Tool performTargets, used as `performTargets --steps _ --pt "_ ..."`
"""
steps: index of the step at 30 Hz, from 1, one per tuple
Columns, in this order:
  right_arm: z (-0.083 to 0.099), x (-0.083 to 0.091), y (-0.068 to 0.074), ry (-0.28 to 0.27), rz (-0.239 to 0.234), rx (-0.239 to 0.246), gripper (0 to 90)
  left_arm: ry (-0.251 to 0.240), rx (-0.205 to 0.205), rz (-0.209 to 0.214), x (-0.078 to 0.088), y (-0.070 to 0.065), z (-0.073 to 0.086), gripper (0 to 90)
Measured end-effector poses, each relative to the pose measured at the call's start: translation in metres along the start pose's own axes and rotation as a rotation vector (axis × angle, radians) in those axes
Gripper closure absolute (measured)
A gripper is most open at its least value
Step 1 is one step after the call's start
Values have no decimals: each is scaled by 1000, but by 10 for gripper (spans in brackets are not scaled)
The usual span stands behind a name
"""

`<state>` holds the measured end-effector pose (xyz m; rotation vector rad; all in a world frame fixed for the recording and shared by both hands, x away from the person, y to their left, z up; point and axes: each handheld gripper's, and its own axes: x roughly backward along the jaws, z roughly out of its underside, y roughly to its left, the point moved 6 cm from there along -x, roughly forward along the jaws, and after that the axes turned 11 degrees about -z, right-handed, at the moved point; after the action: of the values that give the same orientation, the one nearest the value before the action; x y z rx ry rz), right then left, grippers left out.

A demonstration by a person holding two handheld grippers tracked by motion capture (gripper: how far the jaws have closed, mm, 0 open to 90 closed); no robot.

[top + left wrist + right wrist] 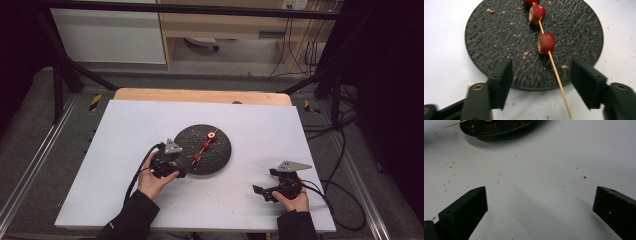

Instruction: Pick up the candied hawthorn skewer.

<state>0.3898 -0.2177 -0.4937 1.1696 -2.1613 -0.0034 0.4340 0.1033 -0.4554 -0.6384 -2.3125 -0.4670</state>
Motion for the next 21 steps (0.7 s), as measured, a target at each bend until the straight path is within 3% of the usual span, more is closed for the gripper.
performTargets --steps 2,5,8,21 --pt "0 0 0 -4 -2 -1 7 20 -10 -8 -5 -3 -2 442" --pt "0 0 0 -4 -5 -2 7 41 13 26 -10 -7 -5 538" --pt "-1 0 0 -3 -6 -3 7 62 16 21 -14 -9 -7 615" --pt "-1 1 0 -4 -6 0 7 132 24 28 -24 -15 -6 841"
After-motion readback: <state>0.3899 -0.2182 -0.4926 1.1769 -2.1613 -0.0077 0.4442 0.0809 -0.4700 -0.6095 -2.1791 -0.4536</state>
